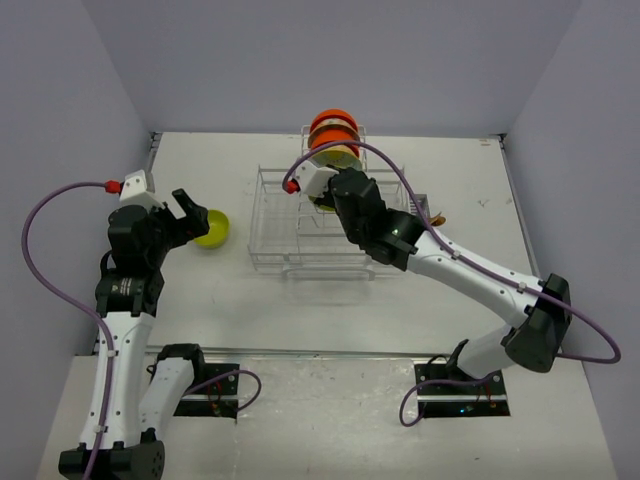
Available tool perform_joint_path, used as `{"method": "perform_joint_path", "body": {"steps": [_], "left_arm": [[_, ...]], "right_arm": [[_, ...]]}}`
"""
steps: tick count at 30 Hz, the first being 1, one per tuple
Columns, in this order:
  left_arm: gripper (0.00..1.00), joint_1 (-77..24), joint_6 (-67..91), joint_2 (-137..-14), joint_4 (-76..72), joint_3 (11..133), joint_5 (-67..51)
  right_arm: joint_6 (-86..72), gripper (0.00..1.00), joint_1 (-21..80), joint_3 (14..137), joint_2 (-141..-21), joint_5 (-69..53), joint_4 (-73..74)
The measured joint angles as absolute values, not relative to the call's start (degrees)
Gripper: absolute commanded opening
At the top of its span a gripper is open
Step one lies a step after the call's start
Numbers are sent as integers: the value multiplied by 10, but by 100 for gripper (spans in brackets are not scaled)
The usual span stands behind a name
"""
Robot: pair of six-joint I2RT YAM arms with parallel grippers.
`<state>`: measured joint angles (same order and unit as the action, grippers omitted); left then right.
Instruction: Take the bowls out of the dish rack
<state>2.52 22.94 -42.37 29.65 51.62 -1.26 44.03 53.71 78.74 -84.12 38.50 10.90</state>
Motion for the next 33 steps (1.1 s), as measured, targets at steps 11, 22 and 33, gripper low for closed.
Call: {"method": "perform_joint_path", "body": {"steps": [11,22,33], "left_arm": [[100,25,229,-426,297,517,-13],[100,25,229,-447,310,591,-39],[100,-90,202,-556,296,795,-199]], "right_arm": [[434,0,538,759,-823,393,77],[397,0,543,755,-755,396,69],[119,0,539,1020,-814,360,310]]}}
